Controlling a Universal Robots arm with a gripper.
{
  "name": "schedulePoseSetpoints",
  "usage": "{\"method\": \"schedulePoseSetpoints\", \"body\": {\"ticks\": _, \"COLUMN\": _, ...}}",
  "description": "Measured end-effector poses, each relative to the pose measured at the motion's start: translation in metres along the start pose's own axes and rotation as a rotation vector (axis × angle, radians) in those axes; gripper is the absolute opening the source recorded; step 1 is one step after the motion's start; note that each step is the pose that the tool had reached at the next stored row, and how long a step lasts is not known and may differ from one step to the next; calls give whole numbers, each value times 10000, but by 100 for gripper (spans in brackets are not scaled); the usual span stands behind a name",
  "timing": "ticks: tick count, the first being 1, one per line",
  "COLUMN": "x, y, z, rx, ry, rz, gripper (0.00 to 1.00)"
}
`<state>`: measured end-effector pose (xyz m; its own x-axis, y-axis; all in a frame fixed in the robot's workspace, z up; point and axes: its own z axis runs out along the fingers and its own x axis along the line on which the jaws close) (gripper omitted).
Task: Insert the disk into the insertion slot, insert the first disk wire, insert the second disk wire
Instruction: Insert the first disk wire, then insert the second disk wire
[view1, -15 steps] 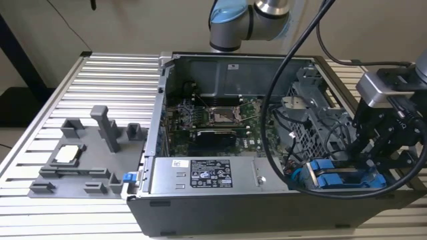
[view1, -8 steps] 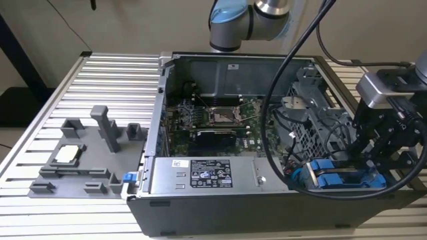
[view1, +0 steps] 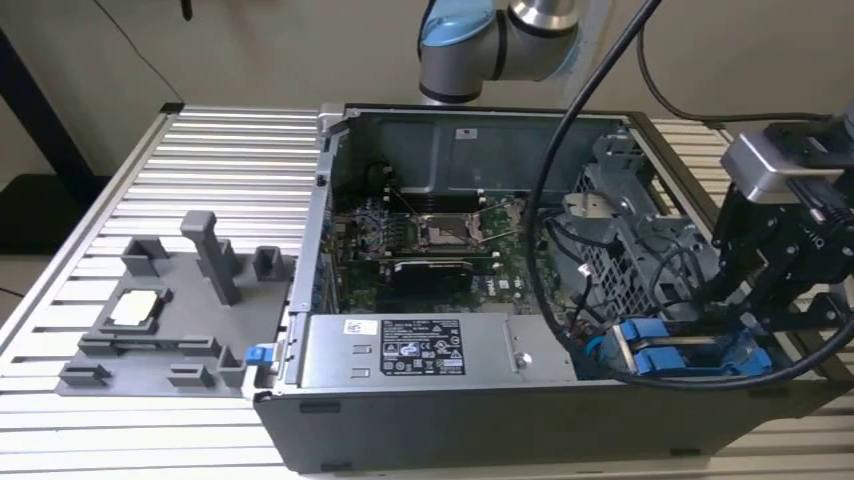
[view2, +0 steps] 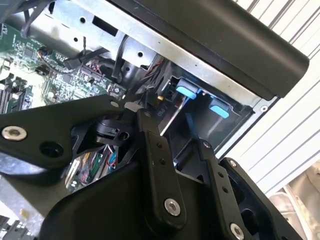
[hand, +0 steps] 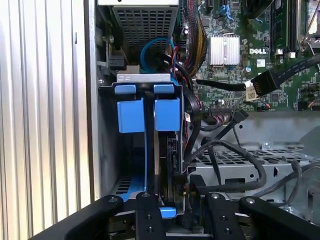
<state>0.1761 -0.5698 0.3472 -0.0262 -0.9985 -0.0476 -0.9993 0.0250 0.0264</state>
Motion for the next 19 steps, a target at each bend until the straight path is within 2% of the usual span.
{"method": "schedulePoseSetpoints", "body": {"ticks": 9, "x": -19, "y": 13, "z": -398, "rx": 0, "ry": 2, "rz": -2, "gripper": 39}}
{"method": "schedulePoseSetpoints", "body": {"ticks": 11, "x": -24, "y": 22, "z": -419, "rx": 12, "ry": -2, "rz": 1, "gripper": 39}}
{"method": "schedulePoseSetpoints", "body": {"ticks": 16, "x": -38, "y": 25, "z": -420, "rx": 18, "ry": 2, "rz": 9, "gripper": 39}}
{"method": "schedulePoseSetpoints", "body": {"ticks": 19, "x": -133, "y": 28, "z": -414, "rx": 18, "ry": -1, "rz": 10, "gripper": 39}}
